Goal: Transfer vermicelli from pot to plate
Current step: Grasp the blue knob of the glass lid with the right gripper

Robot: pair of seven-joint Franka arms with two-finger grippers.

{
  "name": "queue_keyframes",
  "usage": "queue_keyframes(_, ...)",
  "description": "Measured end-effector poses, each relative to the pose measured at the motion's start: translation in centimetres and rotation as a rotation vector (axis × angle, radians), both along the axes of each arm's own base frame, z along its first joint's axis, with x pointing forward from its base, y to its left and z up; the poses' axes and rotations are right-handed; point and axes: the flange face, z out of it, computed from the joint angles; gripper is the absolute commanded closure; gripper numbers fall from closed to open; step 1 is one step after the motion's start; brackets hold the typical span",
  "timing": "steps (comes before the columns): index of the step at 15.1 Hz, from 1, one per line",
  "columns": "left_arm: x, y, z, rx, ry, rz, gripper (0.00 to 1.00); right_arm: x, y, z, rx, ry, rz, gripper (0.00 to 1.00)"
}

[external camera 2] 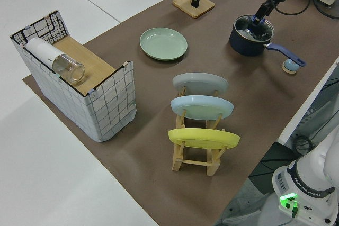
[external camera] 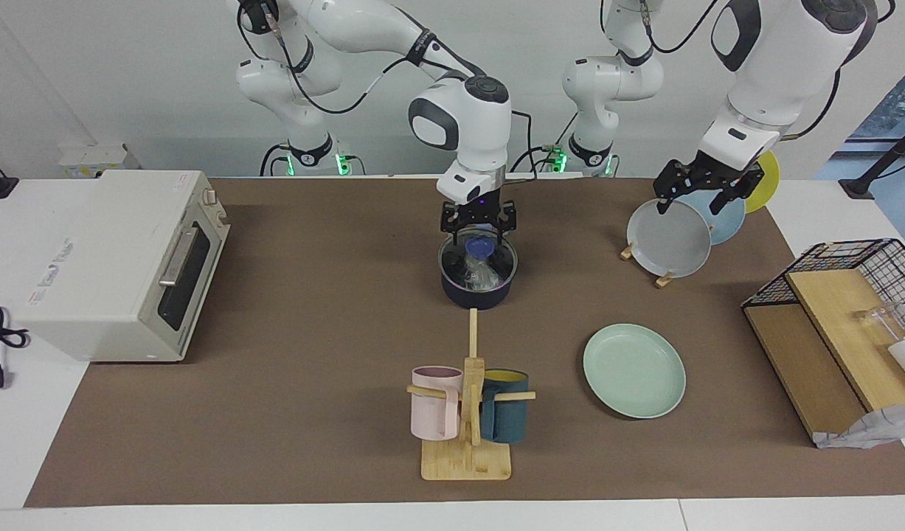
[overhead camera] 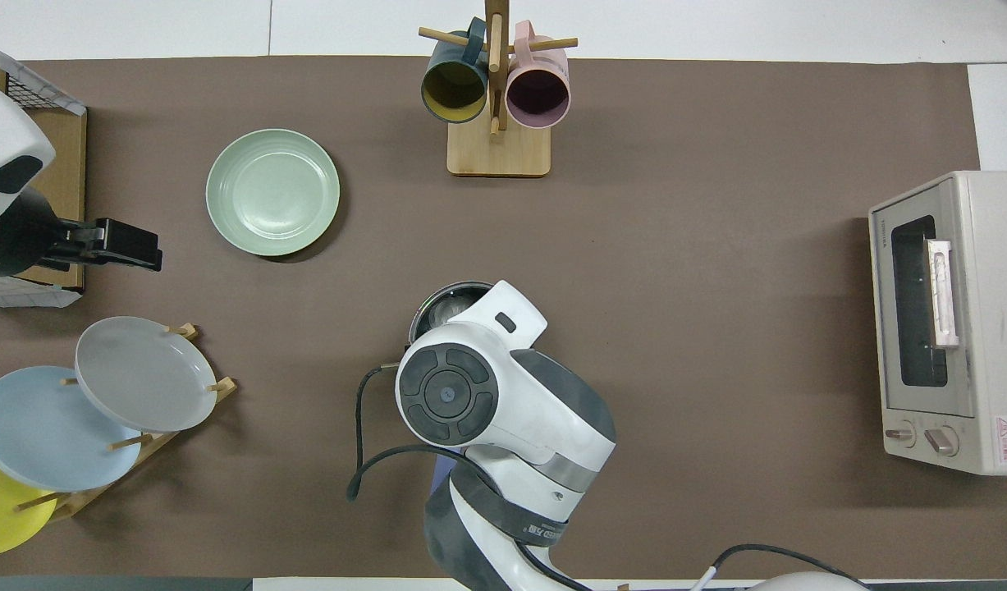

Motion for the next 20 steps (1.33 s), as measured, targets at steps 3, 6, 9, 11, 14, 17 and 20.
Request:
queue_keyframes(3, 0.01, 0.00, 0.01, 0.000, -0.001, 0.000, 0.00, -0.03, 0.02, -0.10, 0.003, -0.002, 0.001, 0.10)
queue_keyframes(6, 0.01, 0.00, 0.01, 0.000, -0.001, 0.000, 0.00, -0.03, 0.07, -0.32, 0.017, -0.010, 0.004, 0.12)
queue_keyframes(9, 0.01, 0.00, 0.01, 0.000, -0.001, 0.000, 0.00, 0.09, 0.01, -0.35, 0.023, -0.014, 0.003, 0.16)
queue_keyframes(11, 0.01, -0.03, 0.01, 0.000, -0.002, -0.003, 0.00, 0.17, -0.05, -0.33, 0.025, -0.016, 0.002, 0.26)
queue_keyframes(14, 0.02, -0.03, 0.02, 0.000, -0.002, -0.006, 0.00, 0.29, -0.13, -0.30, 0.026, -0.018, 0.005, 0.37)
queue_keyframes(17, 0.02, -0.03, 0.02, 0.000, -0.002, -0.007, 0.00, 0.31, -0.10, -0.27, 0.029, -0.020, 0.005, 0.45)
queue_keyframes(20, 0.02, -0.03, 0.02, 0.000, -0.002, -0.007, 0.00, 0.32, -0.10, -0.25, 0.029, -0.022, 0.008, 0.49)
